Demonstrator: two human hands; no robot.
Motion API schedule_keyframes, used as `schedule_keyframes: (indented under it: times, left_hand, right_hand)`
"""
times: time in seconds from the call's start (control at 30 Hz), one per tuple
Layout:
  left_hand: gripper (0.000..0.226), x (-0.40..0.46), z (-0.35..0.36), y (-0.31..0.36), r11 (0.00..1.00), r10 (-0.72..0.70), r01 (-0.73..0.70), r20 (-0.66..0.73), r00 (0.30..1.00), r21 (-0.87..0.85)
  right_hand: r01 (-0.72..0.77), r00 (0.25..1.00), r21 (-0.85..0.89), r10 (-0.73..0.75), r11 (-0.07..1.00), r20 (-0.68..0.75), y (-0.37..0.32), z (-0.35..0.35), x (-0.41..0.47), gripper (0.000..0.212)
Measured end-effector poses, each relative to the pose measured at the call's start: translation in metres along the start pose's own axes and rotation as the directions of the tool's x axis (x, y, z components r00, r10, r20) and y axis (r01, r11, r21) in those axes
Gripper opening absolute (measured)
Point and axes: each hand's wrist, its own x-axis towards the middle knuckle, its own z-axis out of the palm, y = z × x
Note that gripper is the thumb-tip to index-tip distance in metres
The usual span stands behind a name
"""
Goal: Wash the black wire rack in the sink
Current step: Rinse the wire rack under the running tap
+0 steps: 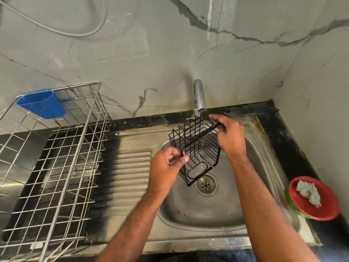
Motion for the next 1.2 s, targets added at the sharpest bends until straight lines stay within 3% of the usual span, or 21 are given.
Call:
schedule_keyframes:
  times: [1.2]
  left_hand:
    - [0.02, -0.01, -0.006, 0.0, 0.998, -0.06, 0.06, -0.002, 0.998, -0.006]
  right_hand:
    - [-0.005, 1.0, -0.01, 0.005, 1.0, 0.009, 0.002, 0.01, 0.005, 0.055]
